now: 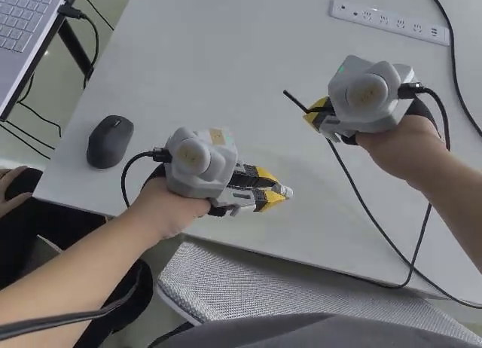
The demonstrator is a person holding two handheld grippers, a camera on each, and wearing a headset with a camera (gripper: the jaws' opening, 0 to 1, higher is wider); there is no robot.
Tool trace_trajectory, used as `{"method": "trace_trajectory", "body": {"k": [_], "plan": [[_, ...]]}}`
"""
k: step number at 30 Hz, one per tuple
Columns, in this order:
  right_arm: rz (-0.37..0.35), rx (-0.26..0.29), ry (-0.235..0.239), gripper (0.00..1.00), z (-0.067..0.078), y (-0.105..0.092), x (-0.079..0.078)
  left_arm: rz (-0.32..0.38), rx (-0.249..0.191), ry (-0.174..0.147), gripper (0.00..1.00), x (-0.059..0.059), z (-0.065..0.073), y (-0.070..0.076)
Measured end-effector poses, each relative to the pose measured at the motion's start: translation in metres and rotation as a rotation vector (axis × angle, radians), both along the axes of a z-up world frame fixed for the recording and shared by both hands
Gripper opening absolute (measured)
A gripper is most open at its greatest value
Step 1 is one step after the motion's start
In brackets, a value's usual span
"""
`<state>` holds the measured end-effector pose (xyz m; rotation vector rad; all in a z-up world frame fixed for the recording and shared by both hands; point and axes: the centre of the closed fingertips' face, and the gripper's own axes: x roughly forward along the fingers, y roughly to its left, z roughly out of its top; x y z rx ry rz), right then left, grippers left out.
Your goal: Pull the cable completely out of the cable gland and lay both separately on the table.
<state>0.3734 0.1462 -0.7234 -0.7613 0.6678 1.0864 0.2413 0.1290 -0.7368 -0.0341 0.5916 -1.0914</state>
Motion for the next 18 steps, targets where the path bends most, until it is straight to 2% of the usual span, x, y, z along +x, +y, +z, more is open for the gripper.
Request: {"method": "trace_trajectory", "body": {"k": [7, 12, 16, 18], "plan": [[0.086, -0.007, 0.018, 0.0, -0.016, 0.023, -0.008, -0.012, 0.022, -0.014, 0.16, 0.002, -0.015, 0.005], [0.115, -0.037, 0.049, 0.0, -0.033, 0.035, -0.008, 0.004, 0.025, 0.001, 0.16, 0.007, -0.026, 0.012], [0.146, -0.038, 0.057, 0.0, -0.04, 0.046, -0.009, 0.01, 0.027, 0.004, 0.16, 0.009, -0.031, 0.017], [0.174, -0.066, 0.06, 0.0, -0.048, 0.05, -0.011, 0.017, 0.028, 0.01, 0.16, 0.011, -0.036, 0.02]]}}
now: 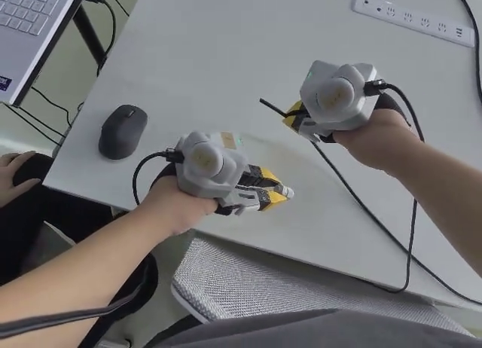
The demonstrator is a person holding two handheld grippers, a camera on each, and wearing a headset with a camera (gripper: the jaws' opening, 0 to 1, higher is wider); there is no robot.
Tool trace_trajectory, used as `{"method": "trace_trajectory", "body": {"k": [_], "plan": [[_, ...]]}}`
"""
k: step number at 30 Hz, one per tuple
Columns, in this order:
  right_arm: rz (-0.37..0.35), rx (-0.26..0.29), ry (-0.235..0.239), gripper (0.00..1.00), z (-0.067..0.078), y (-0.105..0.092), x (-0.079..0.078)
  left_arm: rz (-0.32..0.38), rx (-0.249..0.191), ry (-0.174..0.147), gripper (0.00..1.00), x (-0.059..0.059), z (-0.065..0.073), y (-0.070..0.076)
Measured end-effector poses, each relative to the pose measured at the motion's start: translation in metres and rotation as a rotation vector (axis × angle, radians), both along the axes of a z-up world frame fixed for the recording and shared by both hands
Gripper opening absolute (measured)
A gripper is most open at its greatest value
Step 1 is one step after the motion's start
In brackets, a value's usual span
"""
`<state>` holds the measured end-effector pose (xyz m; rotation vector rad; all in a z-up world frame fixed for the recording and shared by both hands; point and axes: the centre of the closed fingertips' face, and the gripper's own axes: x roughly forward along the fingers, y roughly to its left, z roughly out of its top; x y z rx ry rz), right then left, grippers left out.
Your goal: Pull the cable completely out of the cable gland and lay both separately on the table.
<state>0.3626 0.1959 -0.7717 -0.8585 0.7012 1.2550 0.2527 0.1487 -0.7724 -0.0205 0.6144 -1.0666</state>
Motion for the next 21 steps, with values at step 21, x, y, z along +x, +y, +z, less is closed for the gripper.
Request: {"method": "trace_trajectory", "body": {"k": [21], "plan": [[0.101, -0.067, 0.028, 0.0, -0.033, 0.022, -0.021, 0.049, 0.039, 0.008, 0.16, 0.011, -0.028, 0.013]]}}
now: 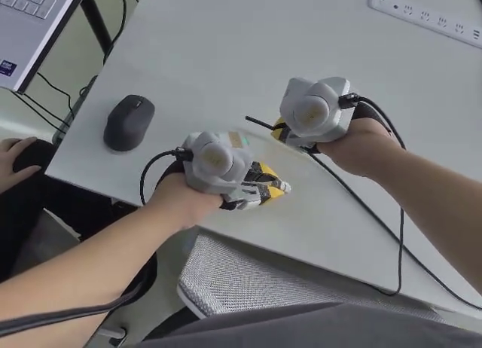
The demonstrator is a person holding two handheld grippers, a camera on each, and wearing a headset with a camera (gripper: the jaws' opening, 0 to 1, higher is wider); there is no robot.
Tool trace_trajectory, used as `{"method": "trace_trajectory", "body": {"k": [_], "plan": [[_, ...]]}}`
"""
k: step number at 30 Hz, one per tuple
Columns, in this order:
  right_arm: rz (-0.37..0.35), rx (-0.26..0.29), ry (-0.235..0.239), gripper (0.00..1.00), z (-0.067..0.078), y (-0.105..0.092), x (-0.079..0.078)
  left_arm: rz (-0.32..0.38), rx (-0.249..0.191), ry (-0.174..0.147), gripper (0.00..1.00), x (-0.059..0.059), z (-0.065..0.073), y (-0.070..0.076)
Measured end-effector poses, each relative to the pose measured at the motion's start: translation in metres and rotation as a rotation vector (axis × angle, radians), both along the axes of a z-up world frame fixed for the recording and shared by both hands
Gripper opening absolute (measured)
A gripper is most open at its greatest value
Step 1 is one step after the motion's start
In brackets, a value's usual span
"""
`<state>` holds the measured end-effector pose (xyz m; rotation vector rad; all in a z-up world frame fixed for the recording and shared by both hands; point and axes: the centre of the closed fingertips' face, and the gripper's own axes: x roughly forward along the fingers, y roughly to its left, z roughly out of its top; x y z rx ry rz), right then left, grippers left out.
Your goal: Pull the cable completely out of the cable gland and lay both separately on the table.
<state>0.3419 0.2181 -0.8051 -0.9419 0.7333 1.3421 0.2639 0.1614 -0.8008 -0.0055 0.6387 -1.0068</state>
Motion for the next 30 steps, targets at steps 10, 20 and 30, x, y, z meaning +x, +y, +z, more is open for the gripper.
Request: {"method": "trace_trajectory", "body": {"k": [10, 20, 30], "plan": [[-0.014, -0.006, 0.014, 0.0, -0.007, 0.0, 0.003, -0.025, 0.046, -0.024, 0.16, 0.001, -0.01, 0.003], [-0.028, -0.008, 0.024, 0.0, -0.012, 0.0, 0.004, -0.033, 0.059, -0.013, 0.16, 0.001, -0.014, 0.008], [-0.034, -0.016, 0.035, 0.01, -0.015, 0.0, 0.003, -0.041, 0.062, -0.009, 0.16, -0.001, -0.016, 0.01]]}}
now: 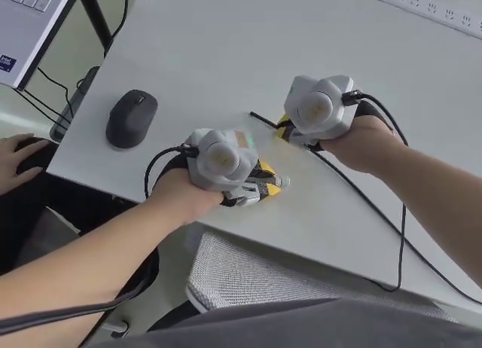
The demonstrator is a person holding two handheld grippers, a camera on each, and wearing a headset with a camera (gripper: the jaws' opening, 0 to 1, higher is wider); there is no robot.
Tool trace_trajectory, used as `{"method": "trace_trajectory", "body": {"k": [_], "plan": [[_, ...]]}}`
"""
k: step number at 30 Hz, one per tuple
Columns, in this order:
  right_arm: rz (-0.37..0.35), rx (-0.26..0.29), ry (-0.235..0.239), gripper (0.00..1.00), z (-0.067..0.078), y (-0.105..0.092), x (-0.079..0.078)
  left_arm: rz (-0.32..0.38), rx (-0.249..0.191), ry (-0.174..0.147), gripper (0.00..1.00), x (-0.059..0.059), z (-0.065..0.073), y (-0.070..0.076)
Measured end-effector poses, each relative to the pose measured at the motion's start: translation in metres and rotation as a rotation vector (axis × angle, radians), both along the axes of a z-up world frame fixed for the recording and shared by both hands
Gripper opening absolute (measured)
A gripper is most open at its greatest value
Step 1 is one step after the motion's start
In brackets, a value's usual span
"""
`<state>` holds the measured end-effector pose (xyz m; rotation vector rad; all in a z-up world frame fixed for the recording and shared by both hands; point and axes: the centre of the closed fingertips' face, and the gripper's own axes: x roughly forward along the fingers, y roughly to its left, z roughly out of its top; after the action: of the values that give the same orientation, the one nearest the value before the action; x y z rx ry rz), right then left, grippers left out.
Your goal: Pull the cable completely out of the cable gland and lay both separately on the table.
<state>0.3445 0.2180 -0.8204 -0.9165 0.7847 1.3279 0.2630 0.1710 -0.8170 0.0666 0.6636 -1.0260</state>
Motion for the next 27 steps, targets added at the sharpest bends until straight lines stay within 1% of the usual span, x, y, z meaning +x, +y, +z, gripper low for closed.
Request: {"method": "trace_trajectory", "body": {"k": [8, 16, 22, 25, 27], "plan": [[-0.018, 0.008, 0.005, 0.02, 0.0, -0.001, 0.001, -0.004, 0.002, -0.004, 0.16, 0.0, 0.0, -0.001], [-0.034, 0.007, -0.005, 0.07, 0.002, -0.003, 0.005, -0.004, 0.007, -0.012, 0.19, 0.001, 0.001, 0.0], [-0.1, 0.049, 0.006, 0.11, 0.013, -0.008, 0.009, 0.005, 0.008, -0.007, 0.23, 0.0, 0.003, 0.002], [-0.139, 0.074, 0.01, 0.13, 0.021, -0.012, 0.011, 0.009, 0.007, -0.006, 0.24, 0.0, 0.004, 0.003], [-0.172, 0.1, 0.017, 0.15, 0.027, -0.014, 0.011, 0.015, -0.002, -0.005, 0.25, 0.001, 0.006, 0.003]]}}
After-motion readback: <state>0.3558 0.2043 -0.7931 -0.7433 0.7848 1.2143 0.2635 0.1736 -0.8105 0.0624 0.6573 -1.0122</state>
